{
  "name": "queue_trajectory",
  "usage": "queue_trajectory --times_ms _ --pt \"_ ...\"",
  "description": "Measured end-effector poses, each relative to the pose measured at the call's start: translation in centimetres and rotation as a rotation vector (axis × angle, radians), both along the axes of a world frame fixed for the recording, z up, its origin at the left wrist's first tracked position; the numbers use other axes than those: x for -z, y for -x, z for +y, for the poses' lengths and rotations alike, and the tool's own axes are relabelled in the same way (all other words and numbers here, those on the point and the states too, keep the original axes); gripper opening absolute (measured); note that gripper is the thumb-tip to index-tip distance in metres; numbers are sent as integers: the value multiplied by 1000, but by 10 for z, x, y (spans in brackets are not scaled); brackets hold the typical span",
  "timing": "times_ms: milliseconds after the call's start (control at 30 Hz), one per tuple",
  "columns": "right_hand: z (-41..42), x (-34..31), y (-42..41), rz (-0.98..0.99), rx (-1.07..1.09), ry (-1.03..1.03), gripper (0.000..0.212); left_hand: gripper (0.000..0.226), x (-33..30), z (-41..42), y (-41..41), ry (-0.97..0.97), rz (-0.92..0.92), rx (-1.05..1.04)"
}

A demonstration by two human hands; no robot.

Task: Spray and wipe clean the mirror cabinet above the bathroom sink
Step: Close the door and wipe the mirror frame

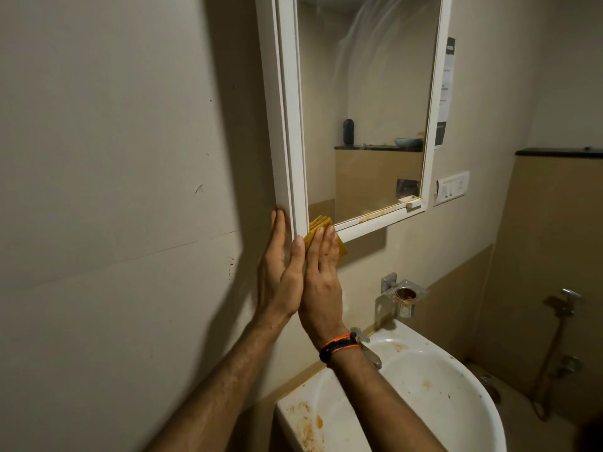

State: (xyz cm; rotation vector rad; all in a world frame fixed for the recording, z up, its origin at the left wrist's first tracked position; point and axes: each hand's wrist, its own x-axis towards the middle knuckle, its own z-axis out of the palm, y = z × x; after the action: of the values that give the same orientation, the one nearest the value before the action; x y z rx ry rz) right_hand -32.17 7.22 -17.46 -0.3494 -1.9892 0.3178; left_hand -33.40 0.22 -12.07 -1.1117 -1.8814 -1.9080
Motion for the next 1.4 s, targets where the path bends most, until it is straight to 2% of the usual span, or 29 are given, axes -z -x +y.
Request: queue_trajectory --times_ms 133,300,400,500,700,900,1033,1133,1300,1400 --pt "48 -17 -2 -15 66 183 95 64 -5 7 8 26 59 -57" --pt "109 -39 -8 -109 155 332 98 64 -5 7 10 42 102 -103" --pt "120 -44 -12 -128 149 378 100 63 -8 8 14 59 146 -138" --pt "101 -38 -9 -99 122 358 100 66 -18 17 17 41 193 -171" --pt "77 -13 -6 -83 87 184 100 63 -47 38 33 -108 392 -246" --pt "129 -35 -3 -125 172 347 101 59 -58 52 45 -221 487 -297" --pt "149 -47 -7 -119 203 421 101 58 -57 54 50 -255 517 -270" --pt "134 -45 -5 -84 179 437 100 58 -56 55 51 -268 517 -272" --pt "89 -13 5 -30 118 292 105 58 -55 55 53 -258 518 -267" --pt "97 -17 8 -48 150 316 105 59 -54 54 52 -260 513 -273"
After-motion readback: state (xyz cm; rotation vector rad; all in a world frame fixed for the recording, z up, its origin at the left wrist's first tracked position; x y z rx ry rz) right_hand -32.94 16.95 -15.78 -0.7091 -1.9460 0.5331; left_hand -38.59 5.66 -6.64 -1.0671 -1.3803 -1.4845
